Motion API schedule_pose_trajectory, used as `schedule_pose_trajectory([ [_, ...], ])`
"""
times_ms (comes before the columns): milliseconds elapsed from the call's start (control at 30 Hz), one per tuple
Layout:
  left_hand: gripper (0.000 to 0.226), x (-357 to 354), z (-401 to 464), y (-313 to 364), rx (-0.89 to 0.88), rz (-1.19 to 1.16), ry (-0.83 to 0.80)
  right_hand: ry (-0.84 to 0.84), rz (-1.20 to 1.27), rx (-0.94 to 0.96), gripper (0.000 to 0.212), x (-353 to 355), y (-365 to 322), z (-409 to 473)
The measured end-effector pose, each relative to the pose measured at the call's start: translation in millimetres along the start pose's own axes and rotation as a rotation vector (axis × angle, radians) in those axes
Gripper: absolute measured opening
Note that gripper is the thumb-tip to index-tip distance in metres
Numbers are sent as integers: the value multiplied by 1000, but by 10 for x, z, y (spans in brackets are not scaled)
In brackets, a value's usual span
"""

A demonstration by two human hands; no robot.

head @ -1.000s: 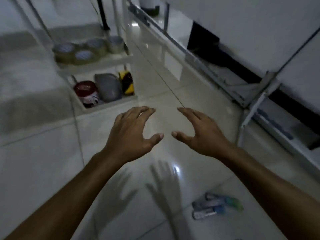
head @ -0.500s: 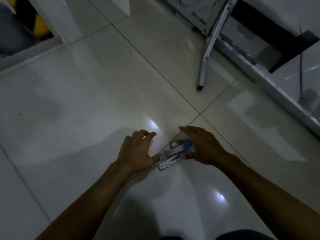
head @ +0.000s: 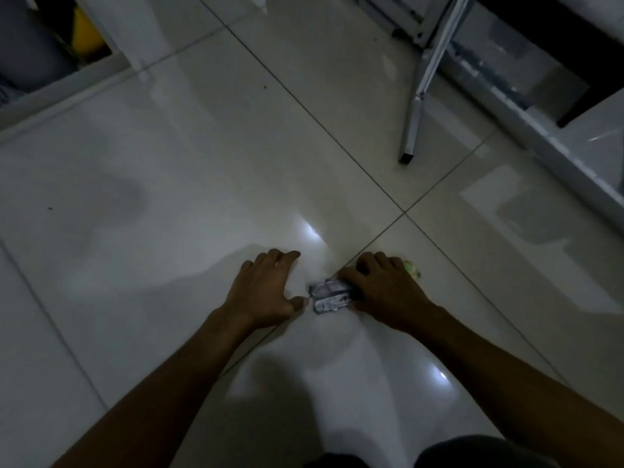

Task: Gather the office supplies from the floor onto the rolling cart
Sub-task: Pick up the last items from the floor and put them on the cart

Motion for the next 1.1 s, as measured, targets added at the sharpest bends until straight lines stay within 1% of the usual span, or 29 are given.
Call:
schedule_pose_trajectory([
  [200, 86, -2, -8, 20, -6, -22, 5, -130, 31, 23, 64, 7, -20, 60],
  [267, 86, -6, -12, 45, -10, -27, 5, -140, 39, 17, 59, -18, -70, 73],
  [367, 86, -2, -19, 31, 0, -30, 16, -105, 33, 16, 46, -66, -129, 68],
  [467, 85, 32, -47, -31, 15, -23, 31, -82, 82, 3, 37, -108, -146, 83],
  [633, 84, 181, -106, -194, 46, 0, 48, -130, 141, -67, 32, 57, -211, 191],
  [667, 84, 227, -113, -223, 51, 3, 52, -138, 204, -84, 33, 121, -245, 234],
  [733, 83, 348, -137, -291, 70, -24, 69, -129, 374, -119, 40, 287, -337, 342],
  [833, 80, 584, -192, -398, 99, -88, 115, -39, 669, -222, 49, 619, -495, 512],
  [933, 78, 875, -317, -534, 134, -129, 184, 57, 918, -294, 53, 948, -701, 664],
  [1000, 77, 1072, -425, -642, 156, -120, 213, 112, 1022, -292, 50, 1194, -890, 755],
  [1100, 75, 1471, -670, -881, 201, -80, 268, 118, 1046, -218, 47, 1626, -1304, 898],
])
Point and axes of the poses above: each hand's wrist, its own z-axis towards the middle knuckle, its own x-axis out of the back of the hand, y = z × x, the point moved 5 cm from there along z, towards the middle knuckle, and after that the axes turned 15 degrees about z, right-handed, at the moved point
